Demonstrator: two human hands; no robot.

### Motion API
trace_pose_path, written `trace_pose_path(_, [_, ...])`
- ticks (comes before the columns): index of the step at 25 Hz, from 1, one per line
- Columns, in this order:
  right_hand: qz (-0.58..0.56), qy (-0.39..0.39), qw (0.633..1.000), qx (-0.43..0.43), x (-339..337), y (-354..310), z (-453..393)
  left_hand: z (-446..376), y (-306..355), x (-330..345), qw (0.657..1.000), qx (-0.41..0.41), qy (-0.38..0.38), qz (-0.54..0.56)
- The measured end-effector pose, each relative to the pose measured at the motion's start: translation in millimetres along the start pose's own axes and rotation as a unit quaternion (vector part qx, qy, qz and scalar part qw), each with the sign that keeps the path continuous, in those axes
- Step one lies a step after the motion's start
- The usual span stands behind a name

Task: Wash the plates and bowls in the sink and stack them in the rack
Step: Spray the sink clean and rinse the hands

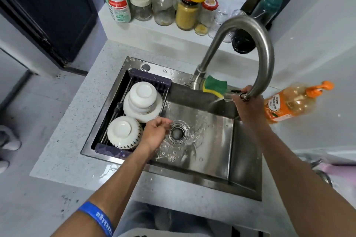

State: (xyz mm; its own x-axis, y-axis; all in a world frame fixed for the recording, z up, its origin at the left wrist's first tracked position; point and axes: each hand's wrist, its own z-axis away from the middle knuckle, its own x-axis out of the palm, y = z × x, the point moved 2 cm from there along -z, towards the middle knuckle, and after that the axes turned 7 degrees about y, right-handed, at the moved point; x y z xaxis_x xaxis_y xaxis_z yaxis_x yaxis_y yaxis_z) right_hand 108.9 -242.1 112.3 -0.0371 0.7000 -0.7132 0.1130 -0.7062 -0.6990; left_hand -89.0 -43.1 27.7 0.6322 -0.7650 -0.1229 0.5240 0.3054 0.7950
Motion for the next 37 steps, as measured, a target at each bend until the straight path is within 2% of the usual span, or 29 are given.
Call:
trace_pose_path(5, [0.079,-0.015,0.997,-0.004,-7.1,15.7,-16.8,-0.6,-8.4,14.9,1.000,0.002,-0.001,-0.020])
trace_pose_path(9, [0.182,-0.062,0.981,-0.028,-17.3,39.9,-22.3,-5.4,-14.8,27.1,1.000,-0.010,-0.015,-0.025])
trace_pose_path(13, [0.227,-0.085,0.969,-0.041,-32.5,47.7,-23.1,-2.3,-17.3,40.4,0.999,-0.017,-0.029,-0.031])
trace_pose_path(22, [0.350,-0.176,0.919,-0.030,-38.5,60.6,-25.4,-4.8,-23.3,39.5,0.998,-0.020,-0.028,-0.047])
trace_pose_path(28, [0.314,-0.259,0.913,0.004,-16.1,80.3,-12.5,-4.2,-24.4,33.4,0.998,-0.020,-0.026,-0.045])
trace_pose_path(32, [0.257,-0.282,0.921,0.079,-4.7,77.9,4.4,-3.2,-26.4,25.9,0.999,-0.018,-0.014,-0.046])
trace_pose_path(37, [0.221,-0.322,0.914,0.112,5.7,77.8,21.0,-1.9,-32.9,13.5,0.998,-0.027,-0.013,-0.052])
